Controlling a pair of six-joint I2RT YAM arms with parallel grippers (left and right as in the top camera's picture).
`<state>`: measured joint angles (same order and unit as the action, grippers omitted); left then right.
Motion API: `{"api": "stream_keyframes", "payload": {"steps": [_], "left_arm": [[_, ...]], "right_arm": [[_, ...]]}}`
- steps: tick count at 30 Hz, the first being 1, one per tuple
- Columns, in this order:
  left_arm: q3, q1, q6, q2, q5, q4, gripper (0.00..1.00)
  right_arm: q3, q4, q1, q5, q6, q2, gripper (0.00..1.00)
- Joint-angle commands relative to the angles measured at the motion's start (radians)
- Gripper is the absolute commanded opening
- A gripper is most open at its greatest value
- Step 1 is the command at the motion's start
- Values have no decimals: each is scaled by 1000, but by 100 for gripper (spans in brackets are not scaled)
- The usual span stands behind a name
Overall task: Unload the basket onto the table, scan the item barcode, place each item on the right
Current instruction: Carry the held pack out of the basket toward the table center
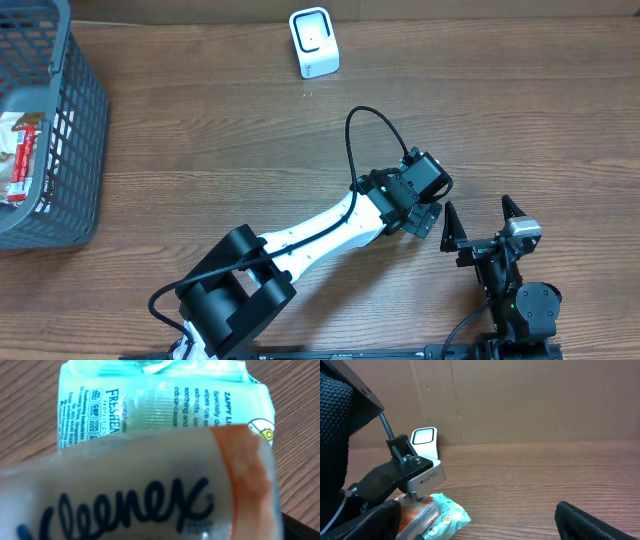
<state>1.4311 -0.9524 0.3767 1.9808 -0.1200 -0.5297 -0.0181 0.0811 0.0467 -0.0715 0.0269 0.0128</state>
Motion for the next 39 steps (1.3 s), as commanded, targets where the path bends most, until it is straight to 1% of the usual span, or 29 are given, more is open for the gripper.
{"api": "stream_keyframes", "payload": {"steps": [1,13,18,22,27,28,30,32,33,35,36,38,39], "left_arm": [[10,-3,-29,-55,9,3,100],[11,-2,-33,-192,9,3,100],[11,-2,-45,-195,8,-10,100],[11,5,-78,-195,0,-23,100],[11,17,-78,-188,-5,-21,100],[11,17,-78,-184,-14,-22,98],[11,17,-77,-172,-31,-27,89],[11,17,-76,-156,-28,-24,84],[11,17,-76,-152,-28,-22,80],[11,17,-78,-150,-30,-18,69],[11,17,-79,-150,-35,-13,66],[11,17,-88,-150,-45,-3,53],[11,19,-94,-150,-45,0,51]], "right_arm": [[10,-3,5,2,7,-10,100],[10,-3,5,2,7,-10,100],[10,-3,5,2,7,-10,100],[10,-3,5,2,7,-10,100],[10,-3,5,2,7,-10,100],[10,-3,5,2,7,-10,100],[10,-3,5,2,7,-10,100],[10,-4,5,2,7,-10,100],[10,-3,5,2,7,-10,100],[10,-3,5,2,7,-10,100],[10,-3,5,2,7,-10,100],[10,-3,5,2,7,-10,100],[10,-3,5,2,7,-10,100]]}}
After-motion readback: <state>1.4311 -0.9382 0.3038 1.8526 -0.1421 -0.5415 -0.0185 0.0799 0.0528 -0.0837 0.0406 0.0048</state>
